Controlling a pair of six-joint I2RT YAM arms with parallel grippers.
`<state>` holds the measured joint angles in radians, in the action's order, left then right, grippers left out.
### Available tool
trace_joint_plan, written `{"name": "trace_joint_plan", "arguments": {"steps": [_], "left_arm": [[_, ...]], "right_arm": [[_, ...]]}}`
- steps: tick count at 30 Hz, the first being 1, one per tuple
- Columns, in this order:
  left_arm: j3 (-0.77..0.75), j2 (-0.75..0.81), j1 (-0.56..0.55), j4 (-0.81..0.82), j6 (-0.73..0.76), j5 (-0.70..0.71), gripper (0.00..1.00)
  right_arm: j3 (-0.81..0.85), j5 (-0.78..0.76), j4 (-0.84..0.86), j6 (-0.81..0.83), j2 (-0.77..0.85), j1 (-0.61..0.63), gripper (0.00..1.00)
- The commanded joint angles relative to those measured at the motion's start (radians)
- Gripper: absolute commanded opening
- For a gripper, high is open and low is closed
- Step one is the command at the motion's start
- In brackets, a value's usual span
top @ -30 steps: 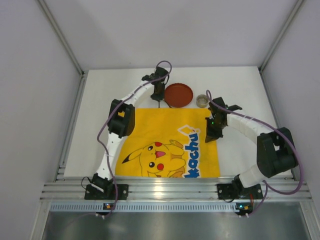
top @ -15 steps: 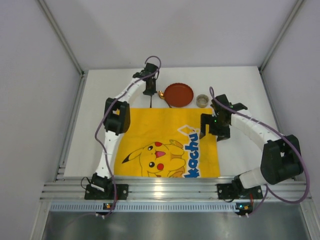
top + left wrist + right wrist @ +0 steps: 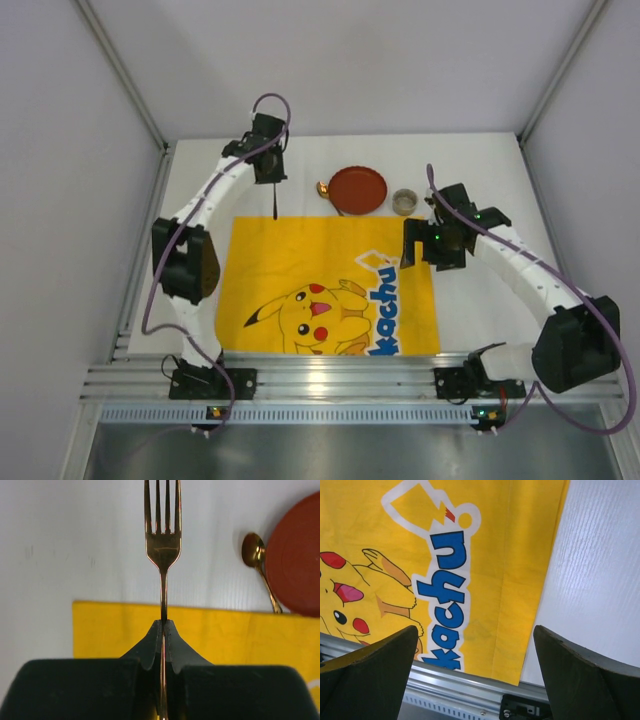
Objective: Set the dinner table for one person
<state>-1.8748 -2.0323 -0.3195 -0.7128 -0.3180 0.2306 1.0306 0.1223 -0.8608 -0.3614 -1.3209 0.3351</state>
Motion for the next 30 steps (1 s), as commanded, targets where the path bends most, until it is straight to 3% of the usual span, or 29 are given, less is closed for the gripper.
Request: {"name": "trace_joint_plan", "arguments": {"steps": [1, 5, 10, 14, 17, 25, 27, 28, 29, 30], "left_arm": [[0.231, 0.247, -0.003, -0.042, 0.004, 0.009, 0.0], [0.614, 0.476, -0.009, -0.062, -0.07, -0.033, 0.0], [0.83, 0.696, -0.013, -0.151, -0.191, -0.109, 0.0], [0.991, 0.81, -0.055, -0.054, -0.245, -0.154, 0.0], [1.025, 0.81, -0.078, 0.018, -0.248, -0.133, 0.0], [0.95, 0.584, -0.09, -0.007, -0.167, -0.077, 0.0], [0.922, 0.558, -0.092, -0.031, -0.147, -0.07, 0.1], [0.912, 0.555, -0.092, -0.04, -0.129, -0.062, 0.21], [0.887, 0.555, -0.092, -0.054, -0.125, -0.053, 0.44], [0.872, 0.561, -0.092, -0.071, -0.122, -0.048, 0.49]], "right_arm": [[0.002, 0.002, 0.032, 0.022, 0.052, -0.007, 1.0], [-0.044, 0.029, 0.06, 0.019, 0.087, -0.004, 1.0], [-0.095, 0.04, 0.068, 0.025, 0.129, -0.005, 1.0], [-0.127, 0.046, 0.072, 0.039, 0.153, -0.004, 1.0], [-0.138, 0.057, 0.074, 0.044, 0.153, -0.005, 1.0], [-0.112, 0.034, 0.057, 0.047, 0.176, -0.005, 1.0], [-0.122, 0.033, 0.055, 0.044, 0.183, -0.005, 1.0], [-0.129, 0.031, 0.055, 0.041, 0.19, -0.004, 1.0], [-0.132, 0.025, 0.054, 0.038, 0.192, -0.004, 1.0], [-0.135, 0.025, 0.055, 0.035, 0.193, -0.005, 1.0]]}}
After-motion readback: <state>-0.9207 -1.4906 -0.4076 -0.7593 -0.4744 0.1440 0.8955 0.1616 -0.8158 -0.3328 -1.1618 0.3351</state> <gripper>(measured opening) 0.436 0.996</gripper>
